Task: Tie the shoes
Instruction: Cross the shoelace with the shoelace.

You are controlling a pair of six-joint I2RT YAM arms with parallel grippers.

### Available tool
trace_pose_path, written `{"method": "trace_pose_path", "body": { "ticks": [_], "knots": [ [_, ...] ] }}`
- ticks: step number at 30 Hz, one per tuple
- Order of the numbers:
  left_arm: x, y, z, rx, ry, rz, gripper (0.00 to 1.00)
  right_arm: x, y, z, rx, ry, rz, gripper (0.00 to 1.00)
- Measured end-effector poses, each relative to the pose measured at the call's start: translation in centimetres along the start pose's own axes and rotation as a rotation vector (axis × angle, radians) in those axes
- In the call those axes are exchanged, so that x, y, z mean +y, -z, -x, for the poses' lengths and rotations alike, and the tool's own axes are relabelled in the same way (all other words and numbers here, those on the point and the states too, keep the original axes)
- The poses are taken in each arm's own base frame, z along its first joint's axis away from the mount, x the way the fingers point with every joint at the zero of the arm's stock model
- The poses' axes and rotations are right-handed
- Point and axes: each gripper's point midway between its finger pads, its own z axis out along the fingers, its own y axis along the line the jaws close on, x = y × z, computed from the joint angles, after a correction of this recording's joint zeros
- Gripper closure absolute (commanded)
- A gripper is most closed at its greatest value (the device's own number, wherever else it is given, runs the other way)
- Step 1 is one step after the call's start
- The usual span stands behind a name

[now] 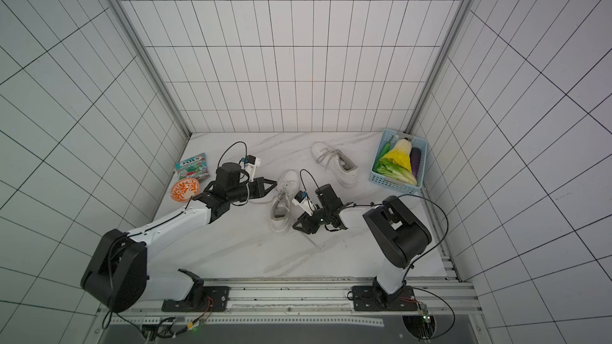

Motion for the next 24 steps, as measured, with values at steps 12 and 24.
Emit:
{"method": "trace_pose_path", "body": {
  "ticks": [12,24],
  "knots": [
    [-0.04,0.16,0.17,-0.008,-0.002,0.005,1.00,0.37,-0.77,0.05,0.016,0.026,0.017,0.67],
    [0.06,0.46,0.16,-0.016,-0.003,0.011,1.00,0.65,-0.05,-0.03,-0.005,0.011,0.012,1.00]
  ]
}}
